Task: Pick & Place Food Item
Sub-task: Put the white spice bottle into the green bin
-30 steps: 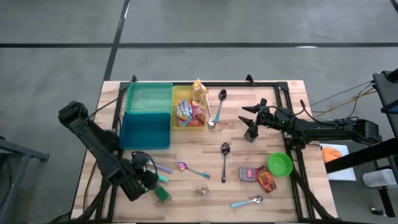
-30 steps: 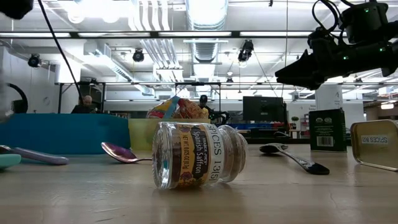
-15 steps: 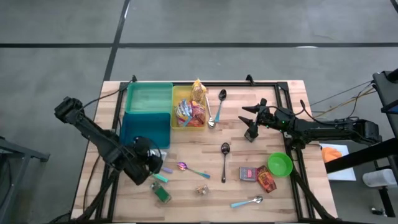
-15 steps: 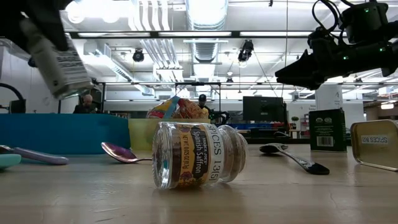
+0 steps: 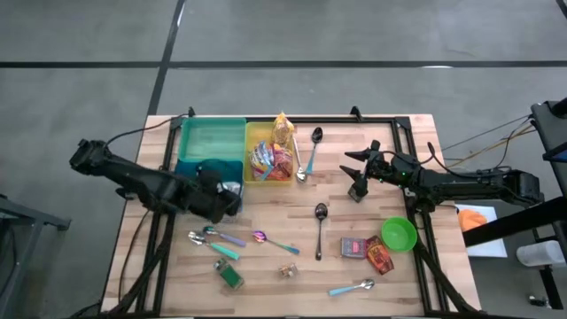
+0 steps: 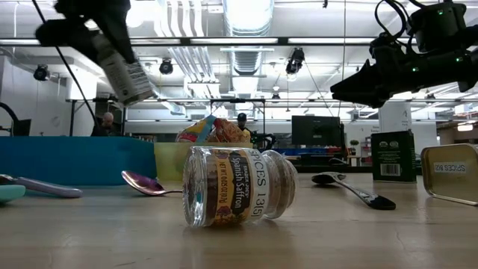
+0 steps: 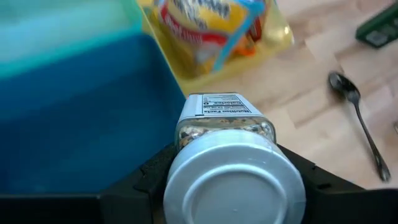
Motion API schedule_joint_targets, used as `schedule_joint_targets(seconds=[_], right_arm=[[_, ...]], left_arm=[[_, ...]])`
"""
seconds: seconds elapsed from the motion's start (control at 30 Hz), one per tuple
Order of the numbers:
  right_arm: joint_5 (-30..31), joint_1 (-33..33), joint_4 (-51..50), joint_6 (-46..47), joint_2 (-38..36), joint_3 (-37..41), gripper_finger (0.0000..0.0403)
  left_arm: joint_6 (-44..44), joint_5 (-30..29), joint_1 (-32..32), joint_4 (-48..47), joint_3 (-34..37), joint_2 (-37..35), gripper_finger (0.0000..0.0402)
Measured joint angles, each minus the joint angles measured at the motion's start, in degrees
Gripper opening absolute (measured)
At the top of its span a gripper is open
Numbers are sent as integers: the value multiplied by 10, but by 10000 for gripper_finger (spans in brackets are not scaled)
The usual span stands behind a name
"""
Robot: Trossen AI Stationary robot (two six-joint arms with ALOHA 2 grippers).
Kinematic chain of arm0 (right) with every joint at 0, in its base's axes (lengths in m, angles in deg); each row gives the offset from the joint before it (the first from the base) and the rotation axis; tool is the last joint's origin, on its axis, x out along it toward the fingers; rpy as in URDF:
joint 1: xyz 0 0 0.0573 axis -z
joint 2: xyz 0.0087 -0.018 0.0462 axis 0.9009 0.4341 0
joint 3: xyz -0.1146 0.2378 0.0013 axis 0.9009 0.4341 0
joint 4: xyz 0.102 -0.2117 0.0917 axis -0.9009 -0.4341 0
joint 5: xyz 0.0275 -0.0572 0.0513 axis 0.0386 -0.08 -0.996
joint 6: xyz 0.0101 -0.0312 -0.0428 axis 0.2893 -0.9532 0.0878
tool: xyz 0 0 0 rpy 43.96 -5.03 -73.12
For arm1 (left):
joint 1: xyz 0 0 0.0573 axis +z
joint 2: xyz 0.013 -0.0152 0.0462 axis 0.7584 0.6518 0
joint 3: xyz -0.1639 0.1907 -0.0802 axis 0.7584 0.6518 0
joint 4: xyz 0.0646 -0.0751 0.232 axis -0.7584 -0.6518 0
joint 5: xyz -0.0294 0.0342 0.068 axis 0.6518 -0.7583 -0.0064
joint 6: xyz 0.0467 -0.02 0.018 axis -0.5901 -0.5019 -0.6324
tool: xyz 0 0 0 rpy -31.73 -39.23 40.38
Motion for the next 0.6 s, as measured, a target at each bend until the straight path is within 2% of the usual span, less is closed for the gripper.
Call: schedule_joint_targets(seconds=[0.27,0.6], right_arm=[[0,0,0,0,0,0,246],[0,0,0,0,0,0,246]], left_arm=[[-97,-8,125,0,-16,-25,187],[-261,5,314,39,-45,-26,186]])
